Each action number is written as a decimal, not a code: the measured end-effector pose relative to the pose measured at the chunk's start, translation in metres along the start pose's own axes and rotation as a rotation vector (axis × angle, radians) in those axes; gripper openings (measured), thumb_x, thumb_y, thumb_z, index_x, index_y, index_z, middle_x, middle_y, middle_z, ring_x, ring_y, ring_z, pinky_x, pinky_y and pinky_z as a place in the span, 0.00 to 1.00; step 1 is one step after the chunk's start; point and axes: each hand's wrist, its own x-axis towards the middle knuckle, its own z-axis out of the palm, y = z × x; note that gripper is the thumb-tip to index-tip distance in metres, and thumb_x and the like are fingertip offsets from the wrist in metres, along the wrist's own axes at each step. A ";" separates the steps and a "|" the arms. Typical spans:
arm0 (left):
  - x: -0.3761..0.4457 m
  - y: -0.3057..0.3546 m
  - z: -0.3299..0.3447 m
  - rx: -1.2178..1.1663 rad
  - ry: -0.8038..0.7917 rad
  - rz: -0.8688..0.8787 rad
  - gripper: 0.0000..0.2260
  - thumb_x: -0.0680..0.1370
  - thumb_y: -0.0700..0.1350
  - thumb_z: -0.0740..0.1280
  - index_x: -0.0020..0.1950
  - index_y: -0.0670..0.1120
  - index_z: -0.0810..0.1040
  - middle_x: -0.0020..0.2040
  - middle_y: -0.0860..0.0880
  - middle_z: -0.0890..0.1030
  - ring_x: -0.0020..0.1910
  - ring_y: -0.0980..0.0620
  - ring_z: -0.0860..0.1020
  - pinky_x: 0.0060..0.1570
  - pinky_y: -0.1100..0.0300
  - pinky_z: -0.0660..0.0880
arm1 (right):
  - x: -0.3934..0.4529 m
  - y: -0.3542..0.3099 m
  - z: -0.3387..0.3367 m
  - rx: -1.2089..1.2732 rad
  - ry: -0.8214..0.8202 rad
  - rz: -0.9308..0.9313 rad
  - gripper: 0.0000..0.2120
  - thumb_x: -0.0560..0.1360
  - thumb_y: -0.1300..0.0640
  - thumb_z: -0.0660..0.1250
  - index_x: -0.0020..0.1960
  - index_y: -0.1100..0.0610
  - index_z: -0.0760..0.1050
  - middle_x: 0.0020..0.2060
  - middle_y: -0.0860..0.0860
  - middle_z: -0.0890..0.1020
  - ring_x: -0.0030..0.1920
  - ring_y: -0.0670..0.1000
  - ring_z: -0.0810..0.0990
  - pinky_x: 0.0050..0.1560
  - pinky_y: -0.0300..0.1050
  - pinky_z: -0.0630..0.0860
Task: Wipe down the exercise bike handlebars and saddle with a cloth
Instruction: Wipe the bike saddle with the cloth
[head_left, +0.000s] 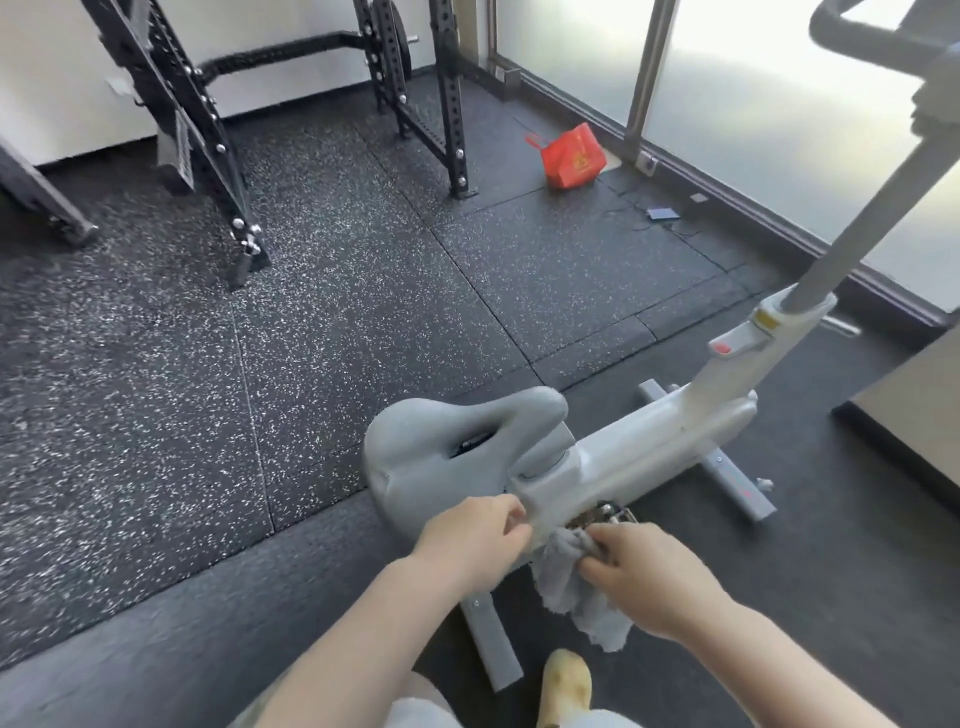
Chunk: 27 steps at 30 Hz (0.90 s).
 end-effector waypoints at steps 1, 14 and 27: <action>0.004 -0.005 -0.001 -0.013 -0.008 0.008 0.16 0.80 0.54 0.58 0.66 0.56 0.73 0.62 0.56 0.78 0.61 0.52 0.76 0.59 0.55 0.73 | 0.001 -0.002 0.002 0.062 -0.013 0.013 0.14 0.75 0.48 0.61 0.34 0.53 0.64 0.29 0.48 0.73 0.32 0.47 0.71 0.34 0.45 0.66; 0.028 -0.081 -0.039 -0.504 -0.353 0.462 0.14 0.76 0.42 0.62 0.59 0.54 0.77 0.55 0.54 0.81 0.50 0.61 0.78 0.52 0.63 0.75 | 0.034 -0.093 0.086 0.890 0.469 0.349 0.19 0.67 0.45 0.57 0.41 0.52 0.83 0.44 0.48 0.83 0.50 0.46 0.80 0.55 0.40 0.75; 0.043 -0.162 -0.090 -0.344 0.307 0.720 0.11 0.71 0.46 0.58 0.45 0.53 0.79 0.46 0.61 0.78 0.49 0.59 0.75 0.51 0.57 0.71 | 0.014 -0.217 0.119 0.707 0.813 0.641 0.23 0.68 0.41 0.48 0.55 0.36 0.76 0.52 0.35 0.80 0.53 0.40 0.76 0.50 0.42 0.73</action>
